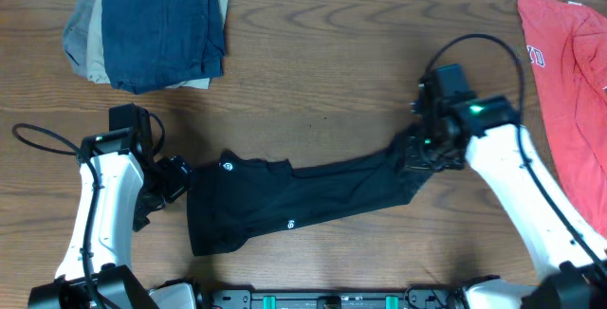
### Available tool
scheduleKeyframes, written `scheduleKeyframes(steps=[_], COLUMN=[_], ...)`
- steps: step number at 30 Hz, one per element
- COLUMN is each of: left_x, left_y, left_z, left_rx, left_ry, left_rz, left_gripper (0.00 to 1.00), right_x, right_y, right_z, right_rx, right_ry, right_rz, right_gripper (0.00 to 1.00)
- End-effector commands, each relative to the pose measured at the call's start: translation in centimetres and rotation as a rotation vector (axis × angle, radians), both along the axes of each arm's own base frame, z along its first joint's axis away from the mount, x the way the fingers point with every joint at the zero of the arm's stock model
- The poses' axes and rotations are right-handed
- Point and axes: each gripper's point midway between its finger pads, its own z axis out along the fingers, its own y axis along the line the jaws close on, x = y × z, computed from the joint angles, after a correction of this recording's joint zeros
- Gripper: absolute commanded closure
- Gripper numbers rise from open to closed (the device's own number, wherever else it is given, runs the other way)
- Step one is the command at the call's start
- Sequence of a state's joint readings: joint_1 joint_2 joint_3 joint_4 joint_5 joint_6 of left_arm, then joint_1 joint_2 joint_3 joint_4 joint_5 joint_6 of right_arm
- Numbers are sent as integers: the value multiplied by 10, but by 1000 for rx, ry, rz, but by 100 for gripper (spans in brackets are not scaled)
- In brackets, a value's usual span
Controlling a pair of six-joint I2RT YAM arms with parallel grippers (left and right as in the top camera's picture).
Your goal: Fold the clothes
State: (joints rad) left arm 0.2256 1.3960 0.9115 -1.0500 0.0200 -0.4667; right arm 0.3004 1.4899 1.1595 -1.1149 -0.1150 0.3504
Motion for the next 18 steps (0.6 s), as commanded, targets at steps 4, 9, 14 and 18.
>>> scheduleKeyframes(steps=[4, 9, 14, 18], left_x=[1, 1, 2, 1], left_y=[1, 1, 1, 1], left_z=[3, 3, 3, 3], left_rx=[2, 2, 2, 1], left_ry=[-6, -6, -7, -3], left_rz=[-3, -3, -3, -3], left_gripper=[0, 0, 0, 0], right_x=[-4, -15, -24, -31], right_y=[43, 82, 108, 118], right_z=[-18, -28, -33, -39], right_rx=[1, 45, 64, 59], right_ry=[34, 55, 52, 70], right_rz=[44, 119, 169, 180], right_gripper=[99, 99, 96, 95])
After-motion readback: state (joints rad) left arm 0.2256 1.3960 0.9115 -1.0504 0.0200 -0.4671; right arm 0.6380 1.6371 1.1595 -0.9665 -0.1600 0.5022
